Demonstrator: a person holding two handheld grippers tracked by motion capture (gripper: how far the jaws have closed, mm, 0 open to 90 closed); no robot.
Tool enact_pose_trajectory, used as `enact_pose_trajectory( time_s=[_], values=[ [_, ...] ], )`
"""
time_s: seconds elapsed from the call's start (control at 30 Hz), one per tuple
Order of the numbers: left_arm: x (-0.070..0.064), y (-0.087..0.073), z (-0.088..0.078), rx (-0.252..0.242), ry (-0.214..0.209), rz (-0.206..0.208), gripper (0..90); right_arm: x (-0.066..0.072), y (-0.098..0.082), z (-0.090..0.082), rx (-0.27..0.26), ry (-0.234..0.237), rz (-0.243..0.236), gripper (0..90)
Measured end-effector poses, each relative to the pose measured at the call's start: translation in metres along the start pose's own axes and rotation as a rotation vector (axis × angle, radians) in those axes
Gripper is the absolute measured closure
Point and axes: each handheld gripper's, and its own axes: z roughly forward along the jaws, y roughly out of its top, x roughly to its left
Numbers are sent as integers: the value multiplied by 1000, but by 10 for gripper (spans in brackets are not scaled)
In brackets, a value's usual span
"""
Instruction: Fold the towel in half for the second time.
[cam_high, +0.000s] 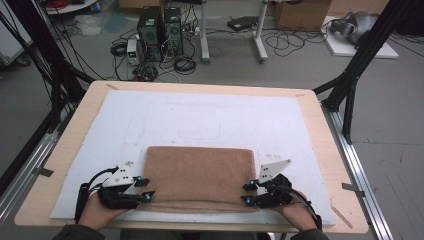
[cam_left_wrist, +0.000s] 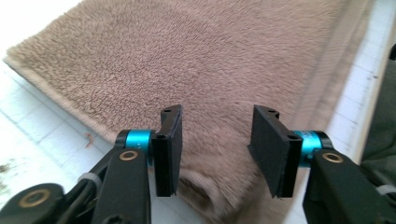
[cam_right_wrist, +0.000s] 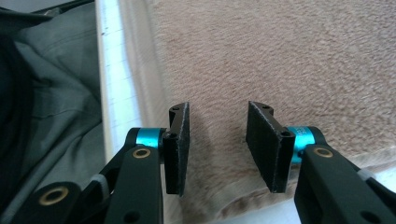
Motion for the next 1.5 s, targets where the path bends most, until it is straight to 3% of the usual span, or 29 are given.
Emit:
enact_pose_trajectory(
  time_s=[0.13,0.23,0.3,0.33,0.5,0.63,0.73,0.9,1.0,1.1,1.17,1.27,1.37,1.43,1.5],
  values=[
    [-2,-6,5,24,13,20,629,0,-3,4,7,-5,-1,612],
    [-5,-7,9,1,26,30,778,1,-2,9,20,-32,-23,799],
    [-2,-3,7,-5,23,20,842,-3,2,8,26,-15,-5,843],
    [-1,-1,4,-19,29,16,849,-3,5,5,23,-29,-8,846],
    [0,9,-14,-50,35,15,850,1,23,-23,-56,-45,-32,846],
    [-4,9,-24,-52,15,20,849,11,27,-34,-83,-12,-52,846],
    [-10,-1,-21,-18,-8,20,847,15,19,-27,-44,17,-57,851],
    [-12,-16,-7,6,-18,-6,806,13,-6,-1,25,68,-6,842],
    [-9,-9,-13,-33,-1,-17,690,9,-6,1,3,94,15,789],
    [-5,2,-22,-67,14,-10,676,10,4,-10,-48,70,-4,759],
    [-4,5,-22,-61,16,-3,699,11,9,-13,-70,55,-21,749],
    [-5,-2,-12,-27,3,-10,759,11,9,-6,-57,68,-28,748],
    [-11,-14,-2,6,0,-6,756,12,1,5,-24,77,-25,749],
    [-13,-18,-1,-14,10,-10,754,13,-4,10,-3,70,-24,754],
    [-13,-17,-2,-11,9,-7,752,13,-7,11,-17,66,-20,753]
  ],
)
